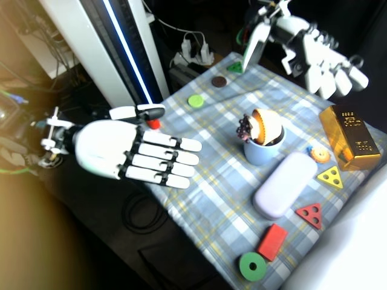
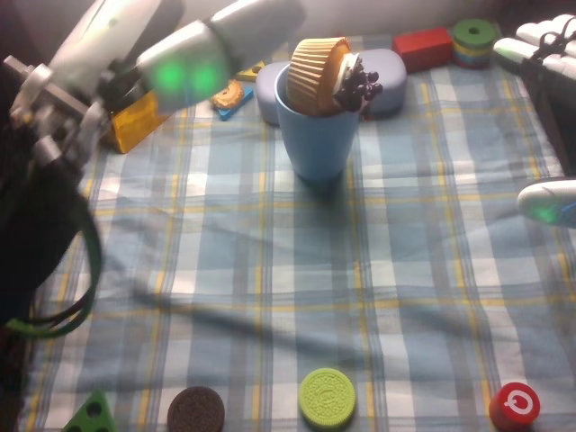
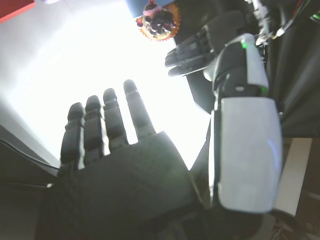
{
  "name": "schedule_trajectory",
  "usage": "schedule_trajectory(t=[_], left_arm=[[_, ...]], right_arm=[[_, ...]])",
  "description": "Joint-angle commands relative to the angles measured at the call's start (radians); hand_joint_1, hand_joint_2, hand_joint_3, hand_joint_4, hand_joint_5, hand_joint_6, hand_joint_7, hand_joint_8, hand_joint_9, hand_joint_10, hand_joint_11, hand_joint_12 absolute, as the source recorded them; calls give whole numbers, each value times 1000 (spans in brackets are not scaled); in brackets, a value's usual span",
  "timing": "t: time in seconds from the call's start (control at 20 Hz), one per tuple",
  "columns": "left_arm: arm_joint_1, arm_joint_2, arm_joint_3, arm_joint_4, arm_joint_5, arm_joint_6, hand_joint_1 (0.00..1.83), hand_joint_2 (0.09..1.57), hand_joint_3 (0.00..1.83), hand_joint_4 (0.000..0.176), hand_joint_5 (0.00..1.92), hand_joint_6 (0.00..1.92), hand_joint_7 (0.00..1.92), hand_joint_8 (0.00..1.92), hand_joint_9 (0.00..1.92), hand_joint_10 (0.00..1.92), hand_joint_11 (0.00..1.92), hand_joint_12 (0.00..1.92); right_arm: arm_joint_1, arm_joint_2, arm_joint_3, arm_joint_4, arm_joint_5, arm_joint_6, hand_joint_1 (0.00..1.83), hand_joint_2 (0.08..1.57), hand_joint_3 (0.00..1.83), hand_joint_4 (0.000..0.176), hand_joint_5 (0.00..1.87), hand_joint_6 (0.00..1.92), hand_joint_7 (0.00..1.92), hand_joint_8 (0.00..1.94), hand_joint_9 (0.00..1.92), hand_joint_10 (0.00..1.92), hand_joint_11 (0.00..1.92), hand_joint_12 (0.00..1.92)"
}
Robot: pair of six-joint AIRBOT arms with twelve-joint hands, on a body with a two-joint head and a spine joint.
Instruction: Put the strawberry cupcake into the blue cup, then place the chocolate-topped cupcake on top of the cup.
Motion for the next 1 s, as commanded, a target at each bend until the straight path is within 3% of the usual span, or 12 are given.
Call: schedule_trajectory(t=[0.0,0.05,0.1,0.15,0.25,0.35,0.4,0.55,0.7,0.75,0.85,0.95], left_arm=[[10,20,-13,28,-119,-3,0,873,0,47,126,0,85,0,3,0,0,0],[40,46,-38,22,-131,-4,0,891,3,40,102,0,58,0,0,0,0,0],[81,78,-69,6,-158,-4,0,887,2,68,79,0,28,0,0,0,0,0],[120,104,-98,-13,-188,-3,0,905,10,43,77,1,30,3,0,0,0,0],[183,136,-146,-63,-253,30,0,855,0,72,22,0,0,0,0,0,0,0],[237,150,-195,-116,-302,122,0,846,0,74,0,0,0,0,0,0,0,0],[266,150,-215,-138,-322,146,0,850,0,70,25,10,0,0,0,0,0,0],[360,149,-263,-206,-405,149,0,874,0,25,94,7,25,3,0,0,0,0],[414,120,-275,-265,-466,149,0,872,0,15,80,0,3,0,0,0,0,0],[424,109,-276,-275,-481,149,0,892,8,48,77,0,0,0,0,0,0,0],[445,97,-291,-290,-518,149,0,878,1,104,80,3,0,0,0,0,0,0],[468,93,-299,-298,-553,149,0,885,3,77,116,15,15,5,0,0,0,0]], right_arm=[[9,9,-9,18,149,-16,0,985,5,41,0,0,0,0,0,0,0,0],[8,16,-21,27,153,-38,0,985,4,32,0,0,0,0,0,0,0,0],[4,21,-31,36,163,-55,0,988,5,40,0,0,0,0,0,0,0,0],[-2,21,-37,44,176,-62,0,989,5,48,0,0,0,0,0,0,0,0],[-23,21,-43,70,212,-69,0,974,0,63,0,0,0,0,0,0,0,0],[-51,20,-55,102,249,-77,0,1005,11,45,0,0,0,0,0,0,0,0],[-71,20,-59,121,271,-77,0,1015,14,41,0,0,0,0,0,0,0,0],[-154,15,-77,199,364,-90,0,940,0,97,11,4,0,0,0,0,0,0],[-250,2,-90,281,461,-103,0,910,0,65,24,6,0,0,0,0,0,0],[-284,-2,-96,304,490,-109,0,899,0,54,25,6,0,0,0,0,0,0],[-300,-22,-101,339,514,-148,0,867,0,75,9,0,0,0,0,0,0,0],[-298,-36,-113,357,532,-207,0,854,0,91,0,0,0,0,0,0,0,0]])
